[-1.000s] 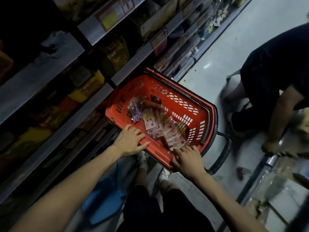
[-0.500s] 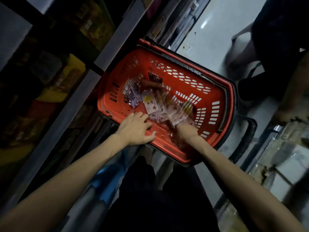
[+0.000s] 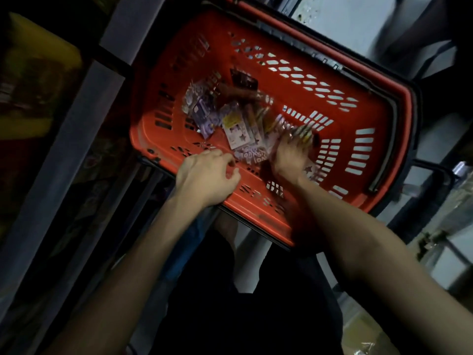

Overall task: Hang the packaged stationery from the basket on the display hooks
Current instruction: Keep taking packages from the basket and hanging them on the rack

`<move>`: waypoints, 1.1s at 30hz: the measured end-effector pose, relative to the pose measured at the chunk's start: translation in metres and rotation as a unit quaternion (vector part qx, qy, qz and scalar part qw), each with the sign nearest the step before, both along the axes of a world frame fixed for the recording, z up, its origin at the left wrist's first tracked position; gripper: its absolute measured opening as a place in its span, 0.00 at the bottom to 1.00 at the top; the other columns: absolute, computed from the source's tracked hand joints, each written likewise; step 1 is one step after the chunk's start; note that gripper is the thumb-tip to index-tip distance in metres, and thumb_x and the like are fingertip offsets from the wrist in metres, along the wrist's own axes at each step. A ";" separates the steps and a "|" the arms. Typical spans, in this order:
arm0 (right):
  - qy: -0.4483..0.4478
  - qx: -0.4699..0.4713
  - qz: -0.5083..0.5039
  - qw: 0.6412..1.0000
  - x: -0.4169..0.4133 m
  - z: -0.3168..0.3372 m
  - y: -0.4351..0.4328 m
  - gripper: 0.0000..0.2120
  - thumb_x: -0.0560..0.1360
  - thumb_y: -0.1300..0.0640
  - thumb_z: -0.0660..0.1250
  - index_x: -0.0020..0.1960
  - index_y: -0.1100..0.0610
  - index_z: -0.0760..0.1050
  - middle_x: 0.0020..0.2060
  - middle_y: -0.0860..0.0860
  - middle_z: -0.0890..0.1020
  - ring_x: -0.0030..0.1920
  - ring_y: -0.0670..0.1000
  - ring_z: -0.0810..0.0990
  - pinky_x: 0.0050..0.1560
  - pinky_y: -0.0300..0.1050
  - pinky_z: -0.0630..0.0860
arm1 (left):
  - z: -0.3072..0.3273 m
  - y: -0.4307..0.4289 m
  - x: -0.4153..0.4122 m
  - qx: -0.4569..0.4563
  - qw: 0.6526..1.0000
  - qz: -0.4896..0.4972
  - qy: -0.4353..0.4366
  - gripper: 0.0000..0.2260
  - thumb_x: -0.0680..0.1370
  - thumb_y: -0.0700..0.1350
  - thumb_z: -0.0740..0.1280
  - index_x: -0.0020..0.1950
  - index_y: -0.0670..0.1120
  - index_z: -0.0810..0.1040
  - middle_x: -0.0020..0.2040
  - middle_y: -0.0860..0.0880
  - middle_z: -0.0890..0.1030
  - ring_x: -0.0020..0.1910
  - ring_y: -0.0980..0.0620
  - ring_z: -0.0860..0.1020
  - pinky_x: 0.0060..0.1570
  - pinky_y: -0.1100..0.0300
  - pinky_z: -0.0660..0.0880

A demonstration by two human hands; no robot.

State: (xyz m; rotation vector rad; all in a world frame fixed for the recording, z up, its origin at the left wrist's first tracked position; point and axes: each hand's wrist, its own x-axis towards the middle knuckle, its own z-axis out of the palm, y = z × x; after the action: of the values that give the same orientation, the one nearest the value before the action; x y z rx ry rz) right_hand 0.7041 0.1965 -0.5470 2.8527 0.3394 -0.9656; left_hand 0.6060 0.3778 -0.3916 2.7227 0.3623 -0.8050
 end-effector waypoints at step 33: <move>0.199 0.514 -0.327 0.767 0.018 0.205 0.020 0.07 0.76 0.64 0.75 0.51 0.58 0.79 0.38 0.50 0.87 0.39 0.50 0.87 0.43 0.47 0.85 | 0.007 0.007 -0.014 -0.109 0.972 0.033 -0.206 0.51 0.72 0.65 0.75 0.86 0.49 0.53 0.80 0.47 0.67 0.76 0.48 0.69 0.75 0.48 0.66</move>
State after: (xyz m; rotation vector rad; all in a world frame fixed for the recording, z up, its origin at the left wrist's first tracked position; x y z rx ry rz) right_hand 0.7222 0.2169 -0.3418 3.8147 -0.2501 -2.0698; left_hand 0.5918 0.3843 -0.3843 2.5664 0.2528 -0.2311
